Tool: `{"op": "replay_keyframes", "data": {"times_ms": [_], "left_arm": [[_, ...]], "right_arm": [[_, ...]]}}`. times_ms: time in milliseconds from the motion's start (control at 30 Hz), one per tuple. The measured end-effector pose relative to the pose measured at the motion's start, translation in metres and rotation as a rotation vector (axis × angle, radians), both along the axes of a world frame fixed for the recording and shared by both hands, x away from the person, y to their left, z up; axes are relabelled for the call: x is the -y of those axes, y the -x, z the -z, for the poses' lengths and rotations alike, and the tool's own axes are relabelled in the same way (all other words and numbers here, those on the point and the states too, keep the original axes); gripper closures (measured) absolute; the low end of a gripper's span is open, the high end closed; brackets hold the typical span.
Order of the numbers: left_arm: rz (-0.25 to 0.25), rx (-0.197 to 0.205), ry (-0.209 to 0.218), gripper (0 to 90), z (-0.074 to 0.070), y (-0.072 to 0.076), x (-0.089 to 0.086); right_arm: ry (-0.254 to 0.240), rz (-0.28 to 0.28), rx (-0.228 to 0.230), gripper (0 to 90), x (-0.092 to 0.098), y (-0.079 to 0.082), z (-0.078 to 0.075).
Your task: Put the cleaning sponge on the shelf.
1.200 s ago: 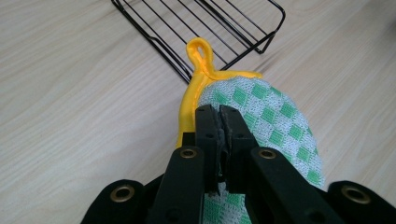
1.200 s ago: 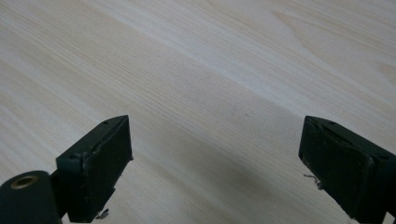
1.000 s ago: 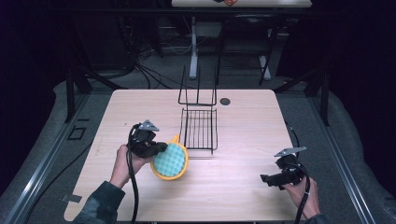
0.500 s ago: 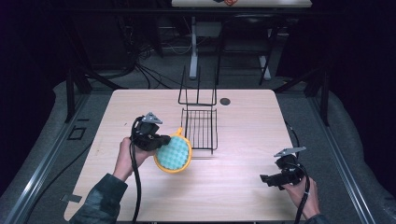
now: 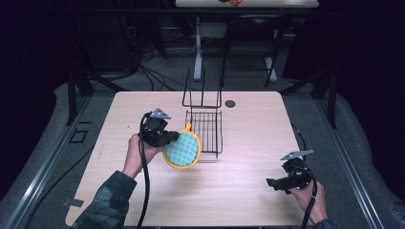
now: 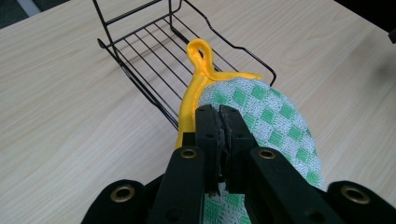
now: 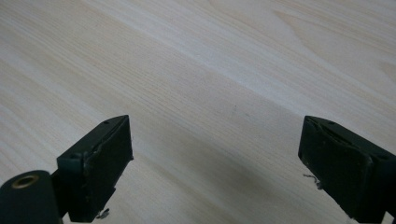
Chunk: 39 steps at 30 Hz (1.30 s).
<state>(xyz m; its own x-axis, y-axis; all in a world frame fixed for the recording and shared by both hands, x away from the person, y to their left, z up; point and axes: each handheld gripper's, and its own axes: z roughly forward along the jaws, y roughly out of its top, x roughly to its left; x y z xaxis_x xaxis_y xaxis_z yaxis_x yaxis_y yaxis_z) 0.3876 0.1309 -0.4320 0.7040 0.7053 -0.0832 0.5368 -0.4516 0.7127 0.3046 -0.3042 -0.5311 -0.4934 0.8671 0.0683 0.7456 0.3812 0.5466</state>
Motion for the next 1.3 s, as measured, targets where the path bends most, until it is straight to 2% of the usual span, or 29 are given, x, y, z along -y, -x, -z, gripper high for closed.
{"op": "replay_keyframes", "data": {"times_ms": [200,233,700,833,1300], "left_arm": [[-0.009,0.007,0.001,87.3,0.001,-0.006,0.005],[-0.018,0.016,0.005,87.3,0.001,-0.007,0.006],[-0.067,0.022,0.065,87.4,0.008,-0.023,0.008],[-0.095,0.014,0.095,87.4,0.014,-0.030,0.006],[-0.145,0.007,0.128,87.5,0.029,-0.050,0.014]], "right_arm": [[-0.007,0.002,0.002,9.4,0.000,0.000,0.000],[-0.007,0.002,0.002,9.5,0.000,0.000,0.000],[-0.004,-0.001,0.003,9.5,0.000,0.000,0.000],[-0.003,-0.001,0.002,9.5,0.000,0.000,0.000],[-0.007,-0.001,-0.005,9.5,0.000,0.000,-0.001]]}}
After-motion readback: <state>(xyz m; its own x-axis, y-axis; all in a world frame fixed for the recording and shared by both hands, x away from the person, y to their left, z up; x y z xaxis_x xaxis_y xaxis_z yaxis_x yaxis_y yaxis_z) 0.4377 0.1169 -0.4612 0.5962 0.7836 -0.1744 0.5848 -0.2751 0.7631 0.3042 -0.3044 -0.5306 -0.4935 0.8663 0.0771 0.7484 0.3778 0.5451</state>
